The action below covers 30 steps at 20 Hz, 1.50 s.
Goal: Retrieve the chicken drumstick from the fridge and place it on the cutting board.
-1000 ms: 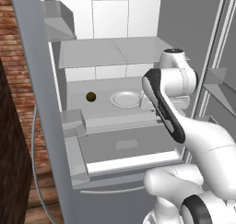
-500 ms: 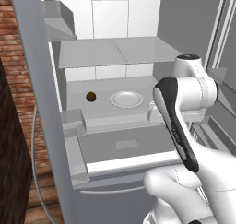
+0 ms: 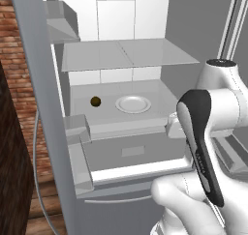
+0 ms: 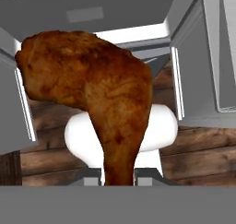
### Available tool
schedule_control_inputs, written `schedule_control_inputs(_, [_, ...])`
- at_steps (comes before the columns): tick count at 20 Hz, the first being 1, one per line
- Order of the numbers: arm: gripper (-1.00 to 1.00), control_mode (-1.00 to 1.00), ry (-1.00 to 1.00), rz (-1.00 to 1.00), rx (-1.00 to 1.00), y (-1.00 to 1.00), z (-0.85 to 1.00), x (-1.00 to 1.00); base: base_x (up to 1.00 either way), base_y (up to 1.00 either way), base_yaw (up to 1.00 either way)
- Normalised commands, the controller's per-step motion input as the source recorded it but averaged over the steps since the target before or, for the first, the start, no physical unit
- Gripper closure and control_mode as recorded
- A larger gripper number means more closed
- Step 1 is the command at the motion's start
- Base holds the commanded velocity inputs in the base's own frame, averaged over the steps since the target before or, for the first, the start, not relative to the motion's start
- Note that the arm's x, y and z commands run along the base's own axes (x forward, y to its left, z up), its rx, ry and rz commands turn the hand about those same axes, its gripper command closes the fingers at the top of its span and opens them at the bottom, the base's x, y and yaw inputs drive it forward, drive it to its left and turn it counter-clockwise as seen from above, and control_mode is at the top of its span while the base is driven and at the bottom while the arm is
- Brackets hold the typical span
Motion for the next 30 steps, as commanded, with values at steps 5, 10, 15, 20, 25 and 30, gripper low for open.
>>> schedule_control_inputs(5, [1.0, -1.0, -0.25, 0.0, 0.01, -0.07, -0.07, -0.13, 0.0, 0.0, 0.0])
schedule_control_inputs(10, [1.0, -1.0, -0.05, 0.0, 0.0, -0.01, 0.0, 0.0, 0.0, 0.0, 0.0])
schedule_control_inputs(15, [1.0, -1.0, 0.0, 0.0, 0.0, 0.0, 0.0, 0.0, 0.0, 0.0, 0.0])
schedule_control_inputs(20, [1.0, -1.0, 0.0, 0.0, 0.0, 0.0, 0.0, -0.01, 0.0, 0.0, 0.0])
schedule_control_inputs(25, [1.0, 1.0, -0.02, 0.0, 0.0, 0.0, 0.0, -0.27, -0.28, 0.0, -0.01])
schedule_control_inputs(30, [1.0, 1.0, 0.0, 0.0, 0.0, 0.0, 0.0, 0.0, -0.87, 0.0, -0.01])
